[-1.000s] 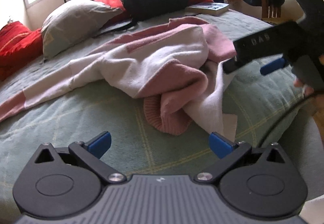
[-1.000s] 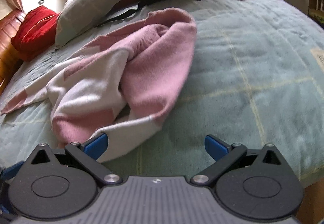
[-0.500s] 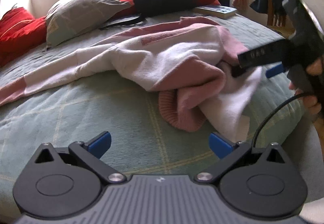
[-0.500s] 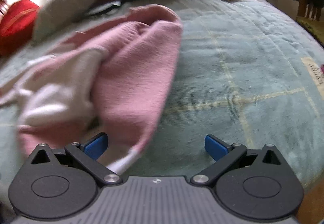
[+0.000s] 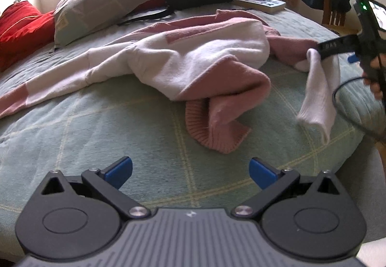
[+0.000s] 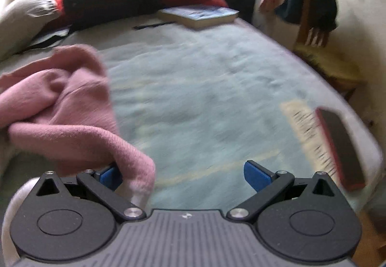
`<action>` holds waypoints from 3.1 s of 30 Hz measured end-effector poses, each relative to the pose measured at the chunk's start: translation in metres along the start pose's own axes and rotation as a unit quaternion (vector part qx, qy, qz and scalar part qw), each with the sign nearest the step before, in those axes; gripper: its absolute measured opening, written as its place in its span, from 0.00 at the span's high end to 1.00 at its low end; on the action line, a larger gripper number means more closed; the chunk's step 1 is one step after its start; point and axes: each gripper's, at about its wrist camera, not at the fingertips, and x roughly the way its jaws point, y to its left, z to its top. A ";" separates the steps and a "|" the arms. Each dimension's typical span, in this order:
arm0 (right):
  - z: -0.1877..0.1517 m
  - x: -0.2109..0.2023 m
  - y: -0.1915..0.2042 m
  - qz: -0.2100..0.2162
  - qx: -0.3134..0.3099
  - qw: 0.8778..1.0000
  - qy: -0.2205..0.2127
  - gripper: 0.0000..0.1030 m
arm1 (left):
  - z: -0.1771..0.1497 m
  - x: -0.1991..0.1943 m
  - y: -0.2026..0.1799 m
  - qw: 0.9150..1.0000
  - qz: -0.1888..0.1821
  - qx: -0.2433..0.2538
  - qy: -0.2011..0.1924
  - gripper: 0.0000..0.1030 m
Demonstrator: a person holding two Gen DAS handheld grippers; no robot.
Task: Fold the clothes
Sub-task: 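Grasp the white cuff of the other sleeve with the right gripper, then pull the held sleeve outward from the sweater body with the right gripper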
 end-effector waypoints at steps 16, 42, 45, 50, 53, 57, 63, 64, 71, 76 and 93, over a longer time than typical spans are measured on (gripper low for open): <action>0.013 -0.042 -0.012 0.105 0.010 0.994 0.013 0.00 | -0.002 0.002 -0.016 1.000 -0.010 0.020 0.007 0.01; 0.004 -0.015 -0.050 -0.003 -0.044 0.998 0.037 0.00 | -0.007 0.001 -0.013 1.000 -0.009 0.015 0.005 0.01; -0.002 -0.038 -0.030 0.074 -0.070 0.995 -0.014 0.00 | -0.006 0.002 -0.014 1.000 -0.009 0.018 0.007 0.01; 0.002 -0.052 0.017 0.157 -0.138 0.976 -0.058 0.00 | -0.006 0.004 -0.014 1.000 -0.010 0.021 0.008 0.01; 0.009 -0.045 0.049 0.183 -0.169 0.967 -0.053 0.00 | -0.006 0.005 -0.014 1.000 -0.010 0.022 0.009 0.01; 0.011 -0.024 0.093 0.173 -0.223 0.959 -0.031 0.00 | -0.005 0.006 -0.012 1.000 -0.008 0.021 0.010 0.01; 0.026 0.016 0.103 0.114 -0.242 0.964 -0.002 0.00 | -0.003 0.009 -0.002 1.000 -0.001 0.011 0.011 0.01; 0.034 0.020 0.096 0.107 -0.228 0.968 -0.002 0.00 | -0.002 0.011 -0.001 1.000 0.000 0.009 0.012 0.01; 0.081 0.038 0.052 0.066 -0.161 0.985 -0.017 0.00 | 0.001 0.018 0.001 1.000 -0.002 0.009 0.016 0.01; 0.105 0.057 0.030 0.029 -0.141 0.989 -0.023 0.00 | 0.001 0.022 0.003 1.000 -0.002 0.008 0.021 0.01; 0.086 0.037 -0.024 0.079 -0.075 0.994 0.005 0.00 | 0.000 0.023 -0.003 1.000 -0.004 0.018 0.024 0.01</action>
